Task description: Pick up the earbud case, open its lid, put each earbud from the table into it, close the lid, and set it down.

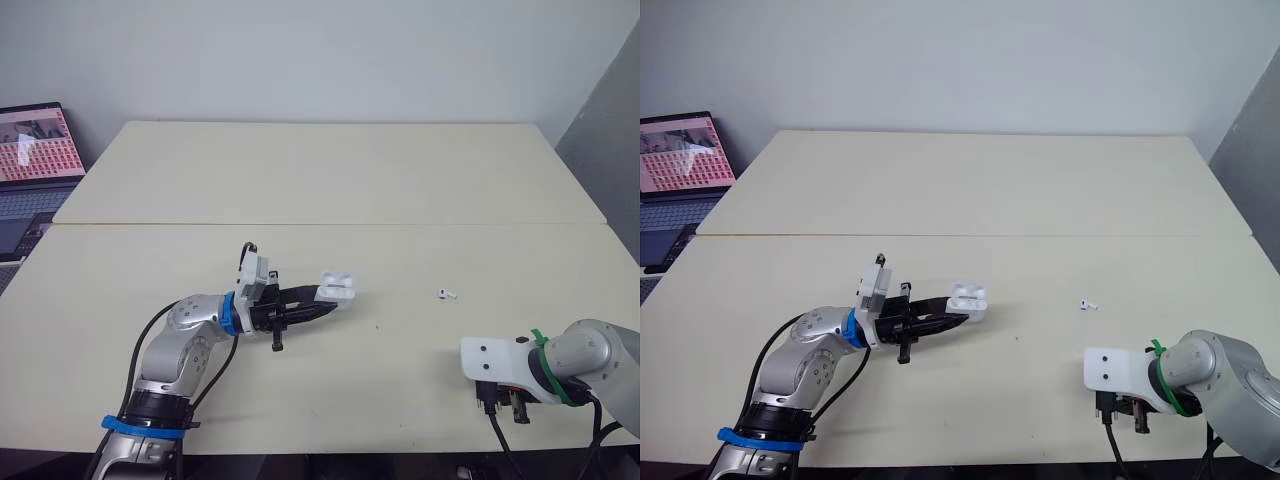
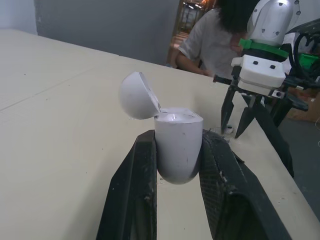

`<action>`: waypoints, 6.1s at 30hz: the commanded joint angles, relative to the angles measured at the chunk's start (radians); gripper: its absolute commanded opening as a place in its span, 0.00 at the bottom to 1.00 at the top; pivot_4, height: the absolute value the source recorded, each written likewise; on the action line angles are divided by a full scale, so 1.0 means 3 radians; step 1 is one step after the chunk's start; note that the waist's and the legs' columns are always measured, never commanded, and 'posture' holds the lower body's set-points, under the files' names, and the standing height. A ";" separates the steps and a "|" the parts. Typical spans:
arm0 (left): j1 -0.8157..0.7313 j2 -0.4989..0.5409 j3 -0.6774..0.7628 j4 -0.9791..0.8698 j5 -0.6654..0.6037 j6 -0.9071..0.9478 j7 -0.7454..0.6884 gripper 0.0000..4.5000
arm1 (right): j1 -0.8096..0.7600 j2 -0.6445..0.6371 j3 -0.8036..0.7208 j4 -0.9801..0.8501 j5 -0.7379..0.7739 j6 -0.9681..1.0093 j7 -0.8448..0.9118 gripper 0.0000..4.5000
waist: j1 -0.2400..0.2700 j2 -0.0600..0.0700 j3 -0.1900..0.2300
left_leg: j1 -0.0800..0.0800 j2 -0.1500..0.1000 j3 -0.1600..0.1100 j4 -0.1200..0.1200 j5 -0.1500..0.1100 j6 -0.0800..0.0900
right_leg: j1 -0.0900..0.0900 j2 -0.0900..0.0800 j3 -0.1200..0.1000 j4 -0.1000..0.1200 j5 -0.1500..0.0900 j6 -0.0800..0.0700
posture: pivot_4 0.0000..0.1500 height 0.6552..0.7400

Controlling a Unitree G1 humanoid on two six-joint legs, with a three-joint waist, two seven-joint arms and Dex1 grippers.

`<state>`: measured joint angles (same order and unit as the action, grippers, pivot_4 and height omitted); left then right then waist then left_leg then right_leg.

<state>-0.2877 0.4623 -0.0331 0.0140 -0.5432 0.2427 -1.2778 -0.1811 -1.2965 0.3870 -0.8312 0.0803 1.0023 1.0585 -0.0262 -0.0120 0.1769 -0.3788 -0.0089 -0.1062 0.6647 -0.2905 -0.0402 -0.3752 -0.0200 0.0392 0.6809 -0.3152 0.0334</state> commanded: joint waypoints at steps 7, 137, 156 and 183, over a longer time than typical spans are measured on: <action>-0.0069 -0.0022 0.0003 0.0045 0.0024 -0.0133 -0.0023 0.17 | 0.0004 -0.0088 -0.0069 -0.0063 -0.0031 -0.0063 -0.0045 0.01 | 0.0000 0.0000 0.0000 | 0.0000 0.0000 0.0000 0.0000 0.0000 0.0000 | 0.0000 0.0000 0.0000 0.0000 0.0000 0.0000 | 1.00 1.00; -0.0135 -0.0038 -0.0034 0.0464 0.0252 -0.0410 -0.0038 0.17 | 0.0894 0.0166 -0.1374 0.1099 0.0193 -0.0633 0.0170 0.09 | -0.0004 0.0000 -0.0002 | 0.0003 -0.0001 0.0004 0.0003 0.0000 0.0000 | 0.0004 0.0001 0.0002 0.0004 0.0001 0.0001 | 1.00 1.00; -0.0180 -0.0066 -0.0017 0.0491 0.0249 -0.0404 -0.0021 0.17 | -0.0888 0.0134 -0.0027 0.3075 -0.0877 -0.6180 0.1307 0.09 | -0.0019 0.0001 -0.0002 | 0.0013 0.0003 0.0021 0.0000 0.0000 -0.0001 | 0.0003 0.0002 0.0002 0.0004 0.0002 0.0004 | 1.00 1.00; -0.0184 -0.0067 -0.0065 0.0461 0.0258 -0.0352 -0.0038 0.17 | -0.0111 -0.0369 -0.0859 0.2237 -0.0121 -0.3947 0.1082 1.00 | -0.0003 0.0008 -0.0004 | 0.0010 0.0001 0.0017 0.0003 0.0000 0.0000 | 0.0003 -0.0001 0.0008 0.0006 0.0003 0.0003 | 1.00 1.00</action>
<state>-0.3337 0.4427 -0.0571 0.1713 -0.4583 0.1462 -1.2794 -0.2364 -1.3978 0.2162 -0.1069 -0.0378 -0.3458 1.4170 -0.0272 -0.0097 0.1757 -0.3757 -0.0086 -0.1008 0.6655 -0.2906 -0.0401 -0.3743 -0.0202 0.0416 0.6827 -0.3144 0.0344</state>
